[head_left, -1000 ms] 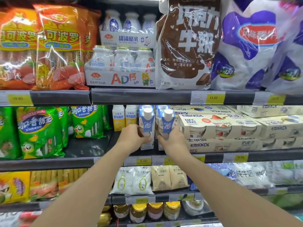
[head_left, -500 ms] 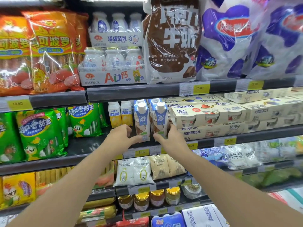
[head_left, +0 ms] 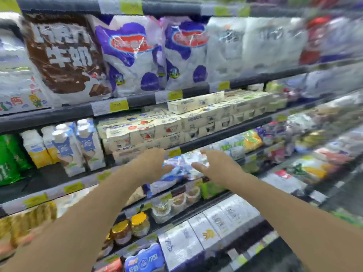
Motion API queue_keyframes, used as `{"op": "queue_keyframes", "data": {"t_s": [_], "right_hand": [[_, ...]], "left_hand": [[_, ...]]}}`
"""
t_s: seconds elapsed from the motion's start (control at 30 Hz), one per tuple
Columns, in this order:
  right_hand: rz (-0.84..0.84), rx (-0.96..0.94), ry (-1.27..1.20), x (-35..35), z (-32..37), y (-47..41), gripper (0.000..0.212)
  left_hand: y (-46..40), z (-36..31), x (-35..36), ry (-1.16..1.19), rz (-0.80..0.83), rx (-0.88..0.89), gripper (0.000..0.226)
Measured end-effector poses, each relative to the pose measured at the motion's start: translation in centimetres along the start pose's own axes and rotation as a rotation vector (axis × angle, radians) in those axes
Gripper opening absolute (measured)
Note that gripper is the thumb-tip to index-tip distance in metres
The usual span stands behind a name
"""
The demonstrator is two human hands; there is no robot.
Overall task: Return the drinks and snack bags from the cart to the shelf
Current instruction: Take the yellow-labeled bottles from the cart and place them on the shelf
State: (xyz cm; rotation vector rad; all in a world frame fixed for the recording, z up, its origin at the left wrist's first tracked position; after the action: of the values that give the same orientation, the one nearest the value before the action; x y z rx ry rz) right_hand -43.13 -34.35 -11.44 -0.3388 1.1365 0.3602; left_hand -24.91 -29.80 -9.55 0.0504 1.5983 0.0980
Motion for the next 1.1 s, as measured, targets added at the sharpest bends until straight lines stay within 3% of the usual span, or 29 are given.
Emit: {"op": "queue_keyframes", "data": {"t_s": [0.2, 0.57, 0.7, 0.97, 1.1], "right_hand": [[-0.077, 0.205, 0.168, -7.4, -19.8, 8.7, 0.084], [-0.180, 0.663, 0.179, -16.3, -45.2, 24.3, 0.087], [-0.201, 0.788, 0.128, -16.7, -53.0, 26.7, 0.090], [-0.210, 0.952, 0.088, -16.5, -67.3, 24.4, 0.085], [-0.159, 1.027, 0.042, -15.4, -73.6, 22.6, 0.080]], "left_hand": [[-6.4, -19.2, 1.9, 0.044, 0.043, 0.160, 0.082], [-11.8, -53.4, 3.8, -0.012, 0.076, 0.624, 0.068], [-15.4, -62.7, 6.5, -0.001, 0.135, 0.753, 0.081], [-25.3, -76.9, 12.3, 0.011, 0.217, 0.968, 0.077], [-31.5, -82.3, 16.2, -0.024, 0.282, 0.991, 0.083]]}}
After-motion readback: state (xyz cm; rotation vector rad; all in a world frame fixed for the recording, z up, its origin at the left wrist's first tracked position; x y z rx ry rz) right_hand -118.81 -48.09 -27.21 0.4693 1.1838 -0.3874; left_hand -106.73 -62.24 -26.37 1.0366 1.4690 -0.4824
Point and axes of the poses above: each hand's wrist, its own y-axis away from the middle knuckle, its own x-axis out of the palm, z = x × y, the point moved 6 cm from there along -y, towards the middle knuckle
